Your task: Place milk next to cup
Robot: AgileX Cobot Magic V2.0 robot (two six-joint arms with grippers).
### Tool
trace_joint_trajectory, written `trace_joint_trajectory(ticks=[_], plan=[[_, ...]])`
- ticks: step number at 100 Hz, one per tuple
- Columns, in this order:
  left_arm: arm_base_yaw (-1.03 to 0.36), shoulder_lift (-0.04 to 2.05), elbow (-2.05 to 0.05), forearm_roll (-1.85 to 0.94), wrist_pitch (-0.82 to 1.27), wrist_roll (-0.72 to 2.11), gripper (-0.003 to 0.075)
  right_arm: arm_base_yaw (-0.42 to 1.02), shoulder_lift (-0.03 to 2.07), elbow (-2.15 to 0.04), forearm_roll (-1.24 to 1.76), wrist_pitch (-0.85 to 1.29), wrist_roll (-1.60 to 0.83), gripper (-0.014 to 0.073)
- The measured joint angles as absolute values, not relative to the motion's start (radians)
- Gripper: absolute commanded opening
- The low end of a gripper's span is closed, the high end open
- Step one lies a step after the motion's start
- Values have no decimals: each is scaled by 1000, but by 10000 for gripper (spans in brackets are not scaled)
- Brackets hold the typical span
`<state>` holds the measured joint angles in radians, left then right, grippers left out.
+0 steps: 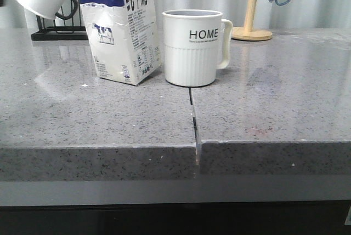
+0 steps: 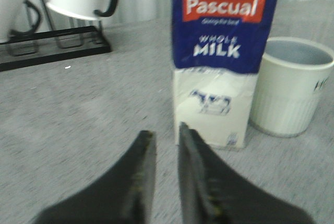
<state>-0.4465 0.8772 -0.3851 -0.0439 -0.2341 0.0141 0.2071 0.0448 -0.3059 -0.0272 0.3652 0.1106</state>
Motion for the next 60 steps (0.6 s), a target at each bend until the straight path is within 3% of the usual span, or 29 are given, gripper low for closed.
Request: trace_joint_trajectory(ticks=[35, 60], plan=[[-186, 443, -307, 34, 113, -55, -21, 207, 45, -306, -27, 365, 111, -67], [-114, 181, -235, 35, 268, -62, -20, 207, 45, -306, -27, 365, 111, -67]])
